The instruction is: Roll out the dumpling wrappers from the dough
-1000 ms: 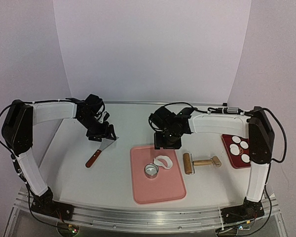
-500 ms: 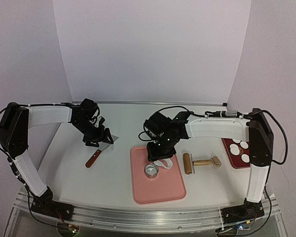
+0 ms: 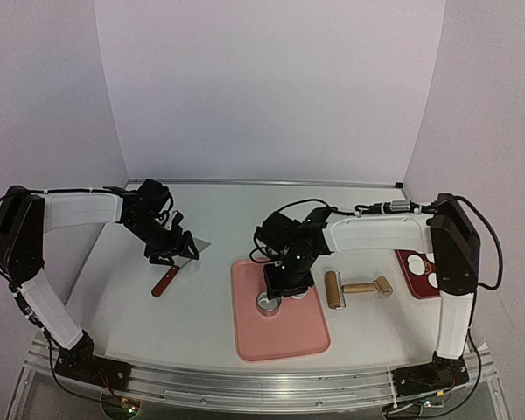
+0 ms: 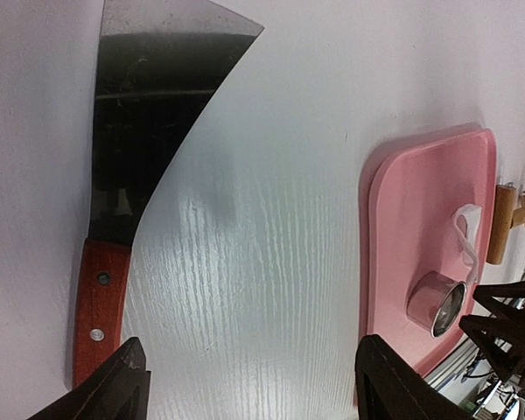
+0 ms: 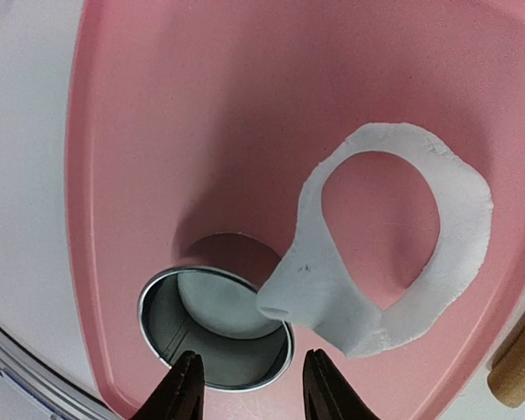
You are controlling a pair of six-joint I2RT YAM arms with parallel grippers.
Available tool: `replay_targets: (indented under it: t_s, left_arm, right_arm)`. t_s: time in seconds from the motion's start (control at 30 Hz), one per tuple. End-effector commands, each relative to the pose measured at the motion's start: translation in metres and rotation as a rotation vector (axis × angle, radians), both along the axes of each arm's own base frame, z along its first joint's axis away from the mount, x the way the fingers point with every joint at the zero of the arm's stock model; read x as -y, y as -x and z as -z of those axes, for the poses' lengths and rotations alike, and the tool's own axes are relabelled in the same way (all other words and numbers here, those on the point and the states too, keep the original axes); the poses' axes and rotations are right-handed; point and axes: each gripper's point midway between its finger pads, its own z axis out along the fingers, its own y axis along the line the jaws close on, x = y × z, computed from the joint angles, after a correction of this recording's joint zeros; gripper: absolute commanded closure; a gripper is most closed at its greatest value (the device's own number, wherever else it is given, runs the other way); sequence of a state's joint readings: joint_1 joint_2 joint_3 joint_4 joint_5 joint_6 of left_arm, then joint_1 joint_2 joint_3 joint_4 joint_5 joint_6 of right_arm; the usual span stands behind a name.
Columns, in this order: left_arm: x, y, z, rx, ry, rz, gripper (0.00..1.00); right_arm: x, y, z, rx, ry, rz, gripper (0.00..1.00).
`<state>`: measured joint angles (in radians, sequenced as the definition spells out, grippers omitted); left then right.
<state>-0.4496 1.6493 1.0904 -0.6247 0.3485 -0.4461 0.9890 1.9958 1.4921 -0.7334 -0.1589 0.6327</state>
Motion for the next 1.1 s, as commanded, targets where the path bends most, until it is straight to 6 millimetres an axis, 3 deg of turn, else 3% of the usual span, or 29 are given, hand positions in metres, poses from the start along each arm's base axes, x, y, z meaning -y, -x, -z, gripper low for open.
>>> replay_targets:
  t_s: [0.0, 0.23, 0.53, 0.83, 1.07]
  left_arm:
    - [0.003, 0.000, -0.017, 0.041, 0.042, 0.001, 0.24]
    - [0.002, 0.001, -0.019, 0.044, 0.044, -0.004, 0.24]
    - [0.001, 0.008, -0.016, 0.035, 0.055, -0.012, 0.24]
    - [-0.001, 0.018, -0.011, 0.020, 0.056, 0.005, 0.24]
    - [0.000, 0.024, -0.023, 0.049, 0.085, 0.025, 0.25]
  right_arm:
    - [-0.007, -0.003, 0.012, -0.010, 0.022, 0.013, 0.62]
    - [-0.018, -0.002, 0.016, -0.001, 0.034, -0.014, 0.68]
    - [-0.007, 0.011, 0.013, -0.007, 0.083, -0.004, 0.79]
    - [0.001, 0.044, 0.010, -0.038, 0.160, -0.042, 0.86]
    - [0.012, 0.064, -0.013, -0.048, 0.135, -0.002, 0.94]
